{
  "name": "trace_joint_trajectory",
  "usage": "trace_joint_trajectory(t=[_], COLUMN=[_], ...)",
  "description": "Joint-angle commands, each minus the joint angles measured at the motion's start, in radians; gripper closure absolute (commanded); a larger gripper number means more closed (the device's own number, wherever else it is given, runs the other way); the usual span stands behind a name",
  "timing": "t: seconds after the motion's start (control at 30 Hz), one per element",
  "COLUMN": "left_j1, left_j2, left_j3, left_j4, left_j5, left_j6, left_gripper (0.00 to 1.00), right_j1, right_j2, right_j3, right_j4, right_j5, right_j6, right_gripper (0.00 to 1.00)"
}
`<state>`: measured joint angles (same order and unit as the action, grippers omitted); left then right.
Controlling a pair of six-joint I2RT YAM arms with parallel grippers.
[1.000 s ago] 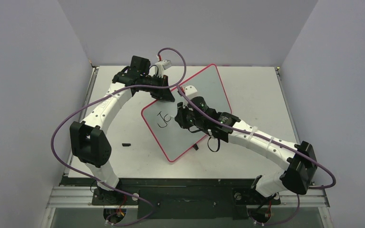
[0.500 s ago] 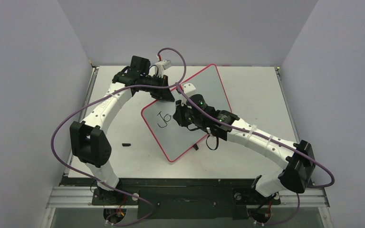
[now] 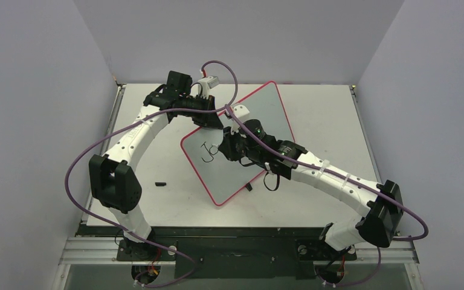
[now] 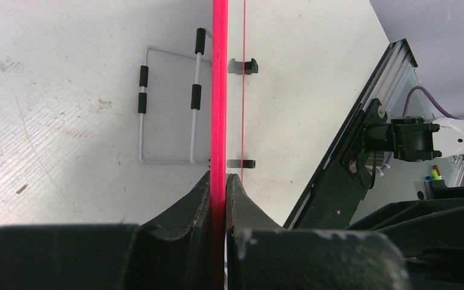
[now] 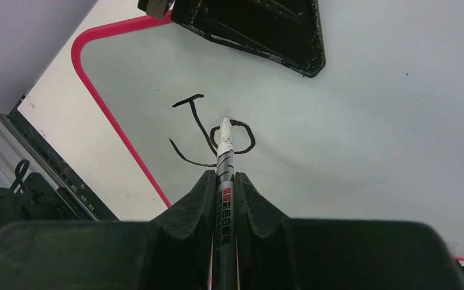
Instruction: Write a sentence on the whiteboard
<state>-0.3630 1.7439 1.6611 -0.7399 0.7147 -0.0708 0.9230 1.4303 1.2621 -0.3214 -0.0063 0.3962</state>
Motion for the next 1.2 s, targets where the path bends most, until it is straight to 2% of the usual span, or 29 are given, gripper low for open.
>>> trace_joint_trajectory(t=[0.0,0.67,1.17], left_j1=[-0.021,-0.022,-0.027], left_j2=[-0.011,-0.021,-0.023], left_j3=[0.009,-0.001,0.007], left_j4=[0.017,0.017,0.020], left_j5=[-0.092,-0.092,-0.094], left_j6=[0.077,0.077,0.077], left_gripper=[1.00,1.00,1.00], right_j1=[-0.015,-0.052,-0.052], right_j2=[-0.047,0.008,0.020], right_j3=[0.023,0.111,0.050], right_j4=[0.042,0.035,0.045], right_j5=[0.037,0.028,0.027], right_j6=[-0.017,-0.049,-0.028], right_gripper=[1.00,1.00,1.00])
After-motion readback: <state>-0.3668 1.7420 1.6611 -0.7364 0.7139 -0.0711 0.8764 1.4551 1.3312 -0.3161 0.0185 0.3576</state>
